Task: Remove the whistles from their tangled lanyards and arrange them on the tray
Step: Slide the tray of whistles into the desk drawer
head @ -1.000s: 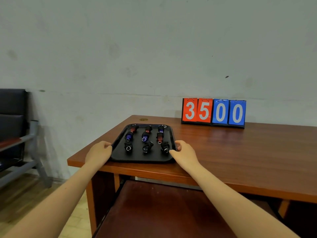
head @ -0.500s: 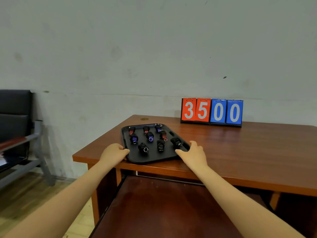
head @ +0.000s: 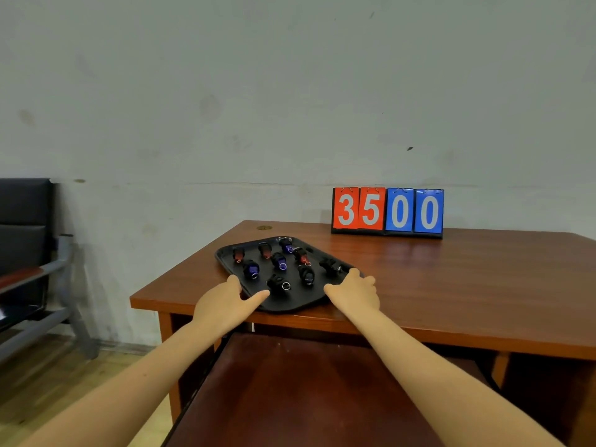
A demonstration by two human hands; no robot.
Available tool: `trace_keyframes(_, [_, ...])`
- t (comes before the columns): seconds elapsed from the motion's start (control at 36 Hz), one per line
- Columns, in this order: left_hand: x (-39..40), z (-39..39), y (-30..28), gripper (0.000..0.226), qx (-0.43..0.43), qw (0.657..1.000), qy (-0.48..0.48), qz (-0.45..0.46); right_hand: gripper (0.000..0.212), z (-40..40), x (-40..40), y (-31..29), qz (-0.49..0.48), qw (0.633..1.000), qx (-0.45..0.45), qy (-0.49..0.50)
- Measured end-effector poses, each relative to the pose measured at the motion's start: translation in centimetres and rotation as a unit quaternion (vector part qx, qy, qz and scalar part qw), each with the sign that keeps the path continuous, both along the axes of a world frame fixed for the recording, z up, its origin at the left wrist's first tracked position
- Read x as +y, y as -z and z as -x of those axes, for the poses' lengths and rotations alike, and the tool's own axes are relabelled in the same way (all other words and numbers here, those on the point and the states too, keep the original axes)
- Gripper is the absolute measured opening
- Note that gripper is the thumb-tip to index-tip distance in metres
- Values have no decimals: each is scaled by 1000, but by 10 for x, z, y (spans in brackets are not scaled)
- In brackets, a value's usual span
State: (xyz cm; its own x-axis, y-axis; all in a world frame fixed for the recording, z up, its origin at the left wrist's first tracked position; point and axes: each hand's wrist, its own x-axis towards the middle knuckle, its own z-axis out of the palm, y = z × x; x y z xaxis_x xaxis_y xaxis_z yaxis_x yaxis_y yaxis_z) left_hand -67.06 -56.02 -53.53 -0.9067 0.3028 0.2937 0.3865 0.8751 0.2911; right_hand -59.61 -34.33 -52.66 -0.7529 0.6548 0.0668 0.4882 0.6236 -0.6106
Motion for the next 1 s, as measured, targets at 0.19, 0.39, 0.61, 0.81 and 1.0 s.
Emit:
trace_keyframes(0.19, [5,14,2,44,79,996,34,-14,54,-7,18,-6,28,1000,7,-13])
trace_keyframes(0.39, [12,38,-1,49,124,990,-9,-69,54,-17,38,-11,-9,999,-2,-41])
trace_keyframes(0.61, [2,65,-9,23,168,979,-67,-96,57,-31,64,-9,-41,998,10,-43])
trace_keyframes(0.81, [-3,86,-10,30,47,990,-113,-68,48,-37,93,-3,-101,994,11,-30])
trace_keyframes(1.0, [3,94,0,46,-45,994,-44,-89,23,-51,134,1,-112,993,28,38])
